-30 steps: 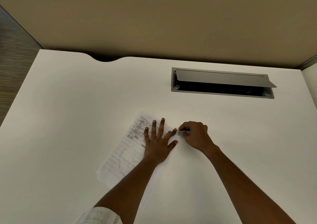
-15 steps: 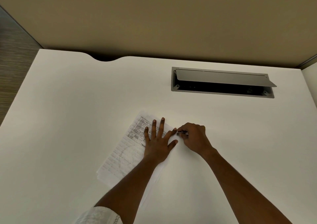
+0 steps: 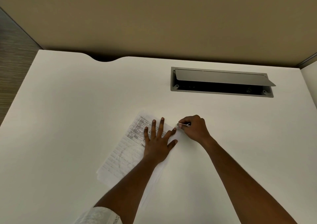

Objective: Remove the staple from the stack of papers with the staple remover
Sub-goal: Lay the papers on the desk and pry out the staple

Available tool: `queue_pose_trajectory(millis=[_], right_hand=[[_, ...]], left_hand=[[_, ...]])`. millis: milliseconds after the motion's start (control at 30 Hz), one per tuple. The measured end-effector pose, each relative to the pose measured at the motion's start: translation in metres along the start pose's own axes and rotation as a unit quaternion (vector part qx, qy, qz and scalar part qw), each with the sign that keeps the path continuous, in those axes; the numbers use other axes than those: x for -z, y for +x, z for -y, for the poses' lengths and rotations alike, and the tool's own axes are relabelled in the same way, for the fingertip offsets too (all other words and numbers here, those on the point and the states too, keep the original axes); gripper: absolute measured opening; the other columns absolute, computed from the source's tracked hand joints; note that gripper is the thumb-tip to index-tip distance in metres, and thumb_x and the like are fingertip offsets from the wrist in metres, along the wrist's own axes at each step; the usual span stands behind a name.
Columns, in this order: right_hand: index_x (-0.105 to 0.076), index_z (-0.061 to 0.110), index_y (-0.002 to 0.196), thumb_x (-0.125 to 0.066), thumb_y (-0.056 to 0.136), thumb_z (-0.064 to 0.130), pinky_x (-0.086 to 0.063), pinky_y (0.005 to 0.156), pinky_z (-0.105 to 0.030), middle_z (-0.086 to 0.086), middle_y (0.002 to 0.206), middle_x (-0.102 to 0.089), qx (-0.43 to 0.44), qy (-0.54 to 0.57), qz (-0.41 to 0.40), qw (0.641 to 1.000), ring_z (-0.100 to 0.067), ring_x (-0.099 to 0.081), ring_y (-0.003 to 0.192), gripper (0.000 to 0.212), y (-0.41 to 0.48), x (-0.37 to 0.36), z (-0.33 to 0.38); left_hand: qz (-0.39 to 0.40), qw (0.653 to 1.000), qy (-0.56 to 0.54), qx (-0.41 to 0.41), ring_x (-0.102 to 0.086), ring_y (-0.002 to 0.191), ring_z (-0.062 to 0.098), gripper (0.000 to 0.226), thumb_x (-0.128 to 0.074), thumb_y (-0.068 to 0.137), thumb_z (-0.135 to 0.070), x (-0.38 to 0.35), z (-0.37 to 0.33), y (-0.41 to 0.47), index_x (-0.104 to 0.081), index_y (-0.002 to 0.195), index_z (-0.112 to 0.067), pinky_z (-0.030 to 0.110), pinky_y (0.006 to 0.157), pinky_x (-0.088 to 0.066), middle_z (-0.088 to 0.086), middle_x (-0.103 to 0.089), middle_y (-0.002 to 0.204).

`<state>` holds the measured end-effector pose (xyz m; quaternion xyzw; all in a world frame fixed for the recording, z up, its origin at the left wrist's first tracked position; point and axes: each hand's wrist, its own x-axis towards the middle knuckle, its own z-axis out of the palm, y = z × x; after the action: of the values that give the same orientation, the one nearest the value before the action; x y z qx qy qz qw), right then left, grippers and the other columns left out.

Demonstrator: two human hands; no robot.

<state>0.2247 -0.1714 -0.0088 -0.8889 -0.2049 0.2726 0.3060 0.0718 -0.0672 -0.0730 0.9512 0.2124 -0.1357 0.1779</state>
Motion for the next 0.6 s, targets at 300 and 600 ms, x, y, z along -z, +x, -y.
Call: queue_pose_trajectory(millis=[300, 600], right_hand=[[-0.075, 0.021, 0.106, -0.066, 0.092, 0.011, -0.049, 0.095, -0.046, 0.005, 0.109, -0.077, 0.033, -0.087, -0.088, 0.992, -0.02, -0.07, 0.103, 0.02, -0.012, 0.002, -0.018], [-0.076, 0.011, 0.105, -0.066, 0.093, 0.007, -0.057, 0.084, -0.049, -0.005, 0.105, -0.078, 0.072, -0.067, -0.209, 0.973, -0.028, -0.072, 0.095, 0.016, -0.018, -0.003, -0.03]], left_hand=[[-0.004, 1.0, -0.005, -0.002, 0.035, 0.151, 0.031, 0.06, -0.018, 0.102, -0.07, 0.001, 0.0, 0.0, -0.012, 0.158, -0.052, 0.057, 0.117, 0.022, -0.001, 0.031, 0.168], [-0.032, 0.999, -0.004, -0.004, 0.03, 0.154, 0.03, 0.059, -0.018, 0.102, -0.07, -0.006, 0.002, -0.001, -0.011, 0.158, -0.054, 0.058, 0.121, 0.017, -0.002, 0.027, 0.169]])
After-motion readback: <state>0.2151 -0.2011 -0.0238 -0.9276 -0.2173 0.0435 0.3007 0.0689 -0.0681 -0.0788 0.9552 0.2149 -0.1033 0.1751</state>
